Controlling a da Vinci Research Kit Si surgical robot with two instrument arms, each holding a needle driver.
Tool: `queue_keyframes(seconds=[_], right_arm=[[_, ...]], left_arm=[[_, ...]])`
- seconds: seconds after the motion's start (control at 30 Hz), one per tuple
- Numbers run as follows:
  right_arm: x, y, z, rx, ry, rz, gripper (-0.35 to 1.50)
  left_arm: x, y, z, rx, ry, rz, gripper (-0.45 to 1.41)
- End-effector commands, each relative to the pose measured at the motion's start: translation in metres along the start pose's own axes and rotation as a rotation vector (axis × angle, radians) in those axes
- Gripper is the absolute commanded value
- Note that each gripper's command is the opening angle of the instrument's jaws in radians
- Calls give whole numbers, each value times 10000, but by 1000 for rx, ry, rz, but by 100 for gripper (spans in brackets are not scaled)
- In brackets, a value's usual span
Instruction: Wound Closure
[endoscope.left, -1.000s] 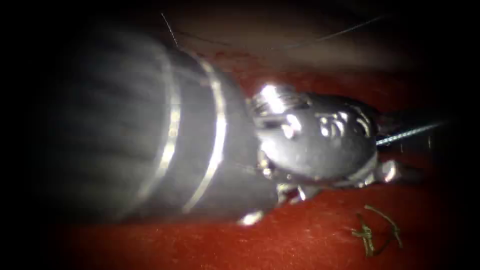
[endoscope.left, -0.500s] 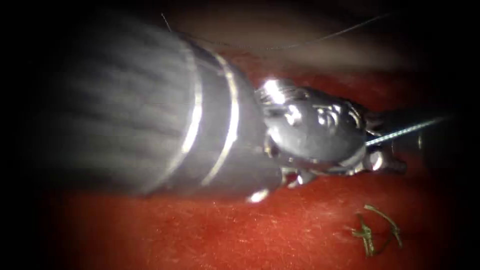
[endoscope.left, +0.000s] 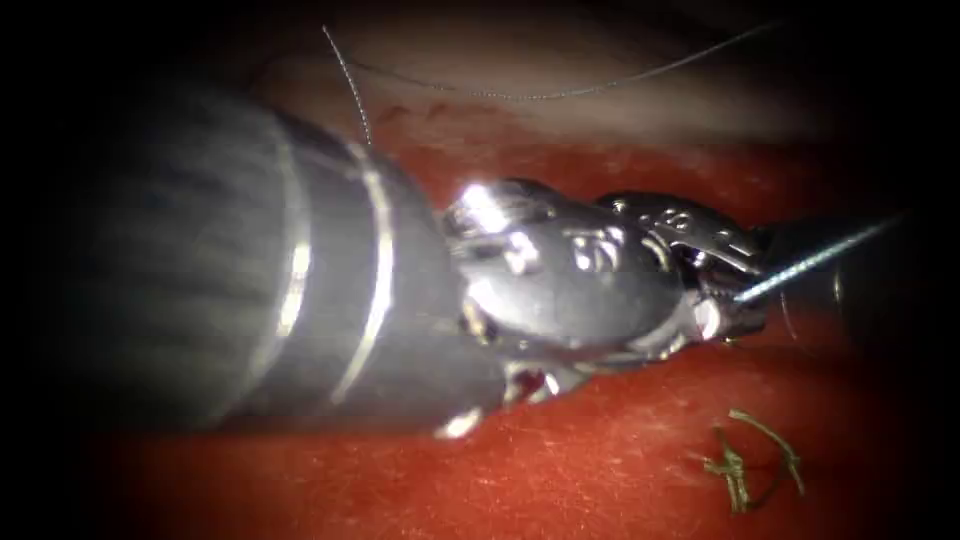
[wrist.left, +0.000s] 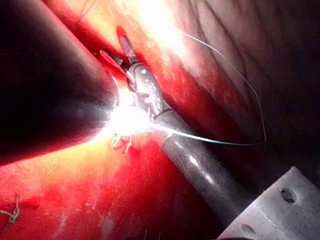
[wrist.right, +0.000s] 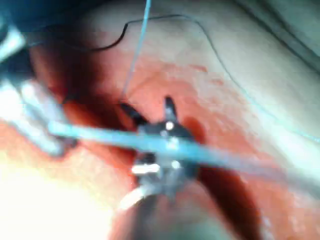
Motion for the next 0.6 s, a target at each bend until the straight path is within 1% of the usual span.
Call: queue_keyframes(seconds=[0.03,0.1,0.17,0.2,0.27,0.3,0.37,0.4,0.43,0.57,0.6], right_arm=[[-5,-3,6,4,0,0,140],[-5,-4,6,5,0,0,140],[-6,-6,4,9,-1,-1,141],[-7,-9,3,38,-9,-2,141],[-8,-12,0,104,-20,-6,141],[-9,-14,-2,126,-20,-9,136],[-11,-19,-7,167,-26,-7,133],[-11,-20,-9,178,-25,-9,133],[-10,-23,-12,220,-6,7,135],[-6,-34,-19,293,-6,8,135],[-6,-37,-20,305,-6,13,135]], left_arm=[[-3,0,-3,-17,22,-23,-35],[-5,-3,-12,-35,48,-56,-35],[-13,-10,-29,-54,92,-115,-35],[-21,-19,-44,-64,128,-157,-35],[-28,-31,-59,-75,169,-207,-35],[-32,-37,-65,-75,184,-219,-35],[-43,-56,-86,-64,230,-250,-35],[-46,-62,-92,-58,238,-257,-35],[-53,-77,-105,-54,267,-272,-35],[-69,-102,-121,-33,289,-278,-35],[-71,-104,-121,-32,293,-284,-35]])
